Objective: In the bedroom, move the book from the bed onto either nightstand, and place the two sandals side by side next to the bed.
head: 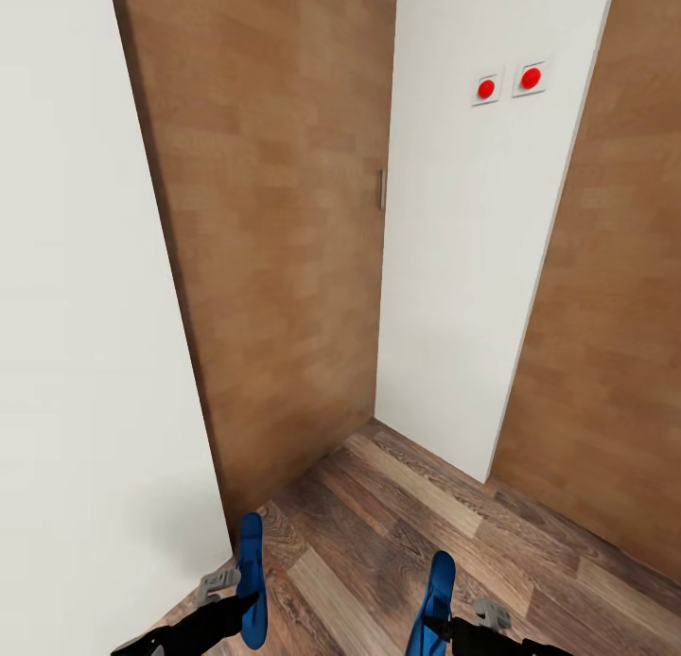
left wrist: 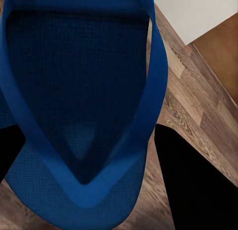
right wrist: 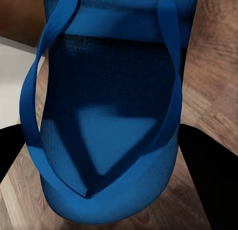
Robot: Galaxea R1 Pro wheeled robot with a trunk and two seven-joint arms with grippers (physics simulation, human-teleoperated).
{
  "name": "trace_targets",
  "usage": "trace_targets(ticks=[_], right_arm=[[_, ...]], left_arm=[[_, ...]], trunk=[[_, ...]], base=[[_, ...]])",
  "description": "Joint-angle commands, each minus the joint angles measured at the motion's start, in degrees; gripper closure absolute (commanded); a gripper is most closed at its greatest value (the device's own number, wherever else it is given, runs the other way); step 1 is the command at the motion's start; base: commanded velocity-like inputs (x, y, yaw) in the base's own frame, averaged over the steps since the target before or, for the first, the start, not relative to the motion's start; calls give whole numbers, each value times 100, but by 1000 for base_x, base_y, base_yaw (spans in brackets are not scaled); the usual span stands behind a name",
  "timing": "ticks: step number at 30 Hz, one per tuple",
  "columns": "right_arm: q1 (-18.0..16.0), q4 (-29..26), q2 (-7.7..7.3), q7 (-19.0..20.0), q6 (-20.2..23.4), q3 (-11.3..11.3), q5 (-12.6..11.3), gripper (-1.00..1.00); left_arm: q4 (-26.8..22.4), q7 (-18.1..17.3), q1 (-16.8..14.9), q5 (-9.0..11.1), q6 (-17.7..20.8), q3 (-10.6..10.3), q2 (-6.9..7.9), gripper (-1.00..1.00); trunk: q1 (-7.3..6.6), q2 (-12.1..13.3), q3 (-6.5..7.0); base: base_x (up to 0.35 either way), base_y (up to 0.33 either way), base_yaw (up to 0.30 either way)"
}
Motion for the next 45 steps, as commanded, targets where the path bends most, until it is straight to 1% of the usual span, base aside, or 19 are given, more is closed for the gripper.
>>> trace_targets(ticks=[1, 12, 16, 22, 28, 33, 45], right_arm=[[-1, -6, -1, 10, 59, -6, -48, 100], [-1, -6, -1, 8, 59, -6, -48, 100], [-1, -6, -1, 7, 59, -6, -48, 100], [-1, -6, -1, 7, 59, -6, -48, 100], [-1, -6, -1, 9, 59, -6, -48, 100], [-1, -6, -1, 8, 58, -6, -48, 100], [-1, -6, -1, 9, 57, -6, -48, 100]], left_arm=[[6, -20, -4, 40, -2, -16, 3, 100], [6, -20, -6, 40, -5, -16, 3, 100], [12, -16, -5, 47, -122, -14, 3, 100], [15, -18, -7, 48, -146, -15, 3, 100], [15, -16, -4, 47, -148, -16, 3, 100], [15, -18, -5, 47, -148, -16, 3, 100], [94, -18, -5, 44, -148, -16, 3, 100]], trunk=[[-1, -2, -6], [-1, -2, -6], [-1, -2, -6], [-1, -2, -6], [-1, -2, -6], [-1, -2, -6], [-1, -2, -6]], base=[[0, 0, 0], [-33, 0, 0], [-8, 0, 0], [-186, 0, 0], [-47, 0, 10], [-4, 0, 207], [0, 0, 287]])
